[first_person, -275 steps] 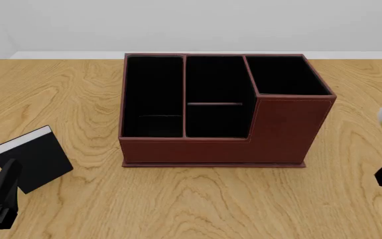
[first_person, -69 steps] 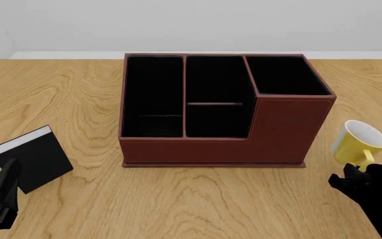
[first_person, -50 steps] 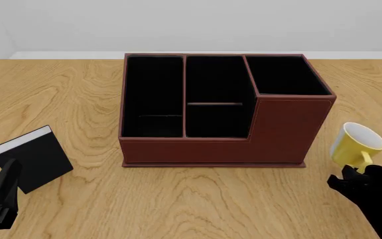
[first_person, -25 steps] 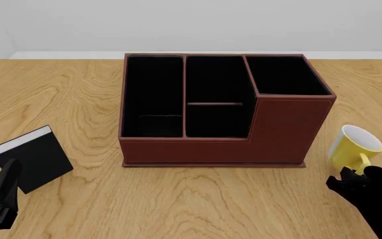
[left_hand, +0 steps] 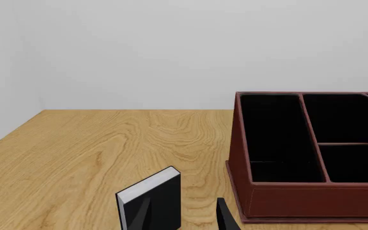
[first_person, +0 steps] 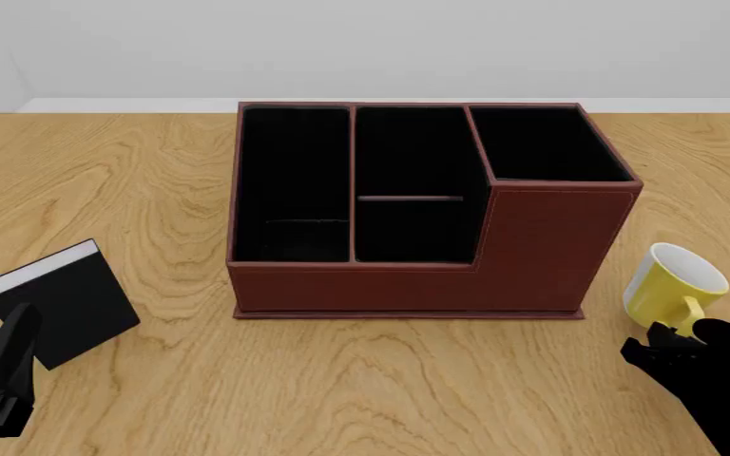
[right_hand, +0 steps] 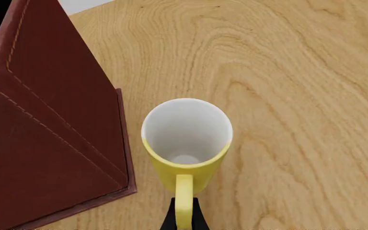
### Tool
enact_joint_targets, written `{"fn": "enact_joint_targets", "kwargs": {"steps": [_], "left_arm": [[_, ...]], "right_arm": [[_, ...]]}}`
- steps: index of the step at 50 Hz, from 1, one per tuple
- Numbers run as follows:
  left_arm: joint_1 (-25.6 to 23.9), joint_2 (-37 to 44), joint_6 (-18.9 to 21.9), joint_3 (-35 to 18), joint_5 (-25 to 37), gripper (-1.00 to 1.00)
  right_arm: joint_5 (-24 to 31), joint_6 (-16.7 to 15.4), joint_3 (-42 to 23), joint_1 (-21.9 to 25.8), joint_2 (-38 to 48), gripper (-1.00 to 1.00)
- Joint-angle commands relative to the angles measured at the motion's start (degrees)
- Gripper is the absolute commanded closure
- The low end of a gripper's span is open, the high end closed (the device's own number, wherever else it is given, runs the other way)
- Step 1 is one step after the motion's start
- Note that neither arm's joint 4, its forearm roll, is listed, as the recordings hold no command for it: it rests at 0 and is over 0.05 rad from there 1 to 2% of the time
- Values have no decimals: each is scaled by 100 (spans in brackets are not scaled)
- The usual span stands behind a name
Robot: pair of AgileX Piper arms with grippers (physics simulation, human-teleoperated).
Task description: Pick up the yellow and white mug and place it to the right of the caddy.
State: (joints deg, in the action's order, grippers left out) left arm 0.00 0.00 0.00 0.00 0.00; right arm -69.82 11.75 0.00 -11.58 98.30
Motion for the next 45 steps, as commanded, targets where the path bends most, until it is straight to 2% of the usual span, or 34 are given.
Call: {"fn": "enact_joint_targets", "kwargs": {"steps": [1, 45], "left_arm": [[0, 0, 0, 0, 0, -100], [0, 0, 0, 0, 0, -100]], "right_arm": [[-8, 106, -1, 15, 20, 100], [-8, 289, -1, 113, 231, 100]]}}
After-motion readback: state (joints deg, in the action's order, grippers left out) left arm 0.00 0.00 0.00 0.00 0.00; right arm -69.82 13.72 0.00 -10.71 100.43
